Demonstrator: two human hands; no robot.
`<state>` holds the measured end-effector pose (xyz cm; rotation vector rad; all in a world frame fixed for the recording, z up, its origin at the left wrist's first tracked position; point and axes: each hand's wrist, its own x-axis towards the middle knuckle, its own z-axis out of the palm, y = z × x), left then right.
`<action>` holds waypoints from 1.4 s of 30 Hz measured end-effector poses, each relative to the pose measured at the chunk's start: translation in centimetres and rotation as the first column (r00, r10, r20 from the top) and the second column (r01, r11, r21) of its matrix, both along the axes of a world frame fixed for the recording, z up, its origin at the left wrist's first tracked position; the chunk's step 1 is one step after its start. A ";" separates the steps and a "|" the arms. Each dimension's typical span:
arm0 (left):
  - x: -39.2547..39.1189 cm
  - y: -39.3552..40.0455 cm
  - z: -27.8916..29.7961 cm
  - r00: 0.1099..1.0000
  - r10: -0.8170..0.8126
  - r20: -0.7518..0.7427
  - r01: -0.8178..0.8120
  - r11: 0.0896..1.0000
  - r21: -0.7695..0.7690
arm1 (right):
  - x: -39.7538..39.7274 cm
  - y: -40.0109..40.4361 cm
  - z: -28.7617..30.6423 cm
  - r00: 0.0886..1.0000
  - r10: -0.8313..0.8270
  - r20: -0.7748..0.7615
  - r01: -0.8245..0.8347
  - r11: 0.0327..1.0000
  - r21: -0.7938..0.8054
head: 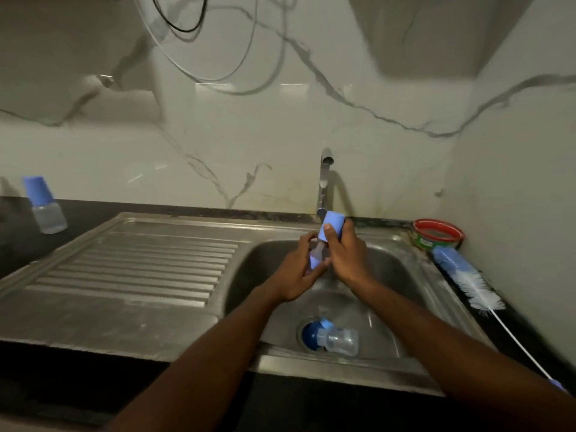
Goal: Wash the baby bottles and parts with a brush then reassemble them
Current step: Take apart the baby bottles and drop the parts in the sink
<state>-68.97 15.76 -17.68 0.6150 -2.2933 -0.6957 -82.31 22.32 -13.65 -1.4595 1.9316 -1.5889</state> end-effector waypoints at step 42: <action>-2.0 -2.6 -1.6 1.000 0.006 0.013 -0.004 0.993 -0.114 | -5.8 0.4 -4.7 0.821 0.490 -0.295 -0.321 0.821 0.471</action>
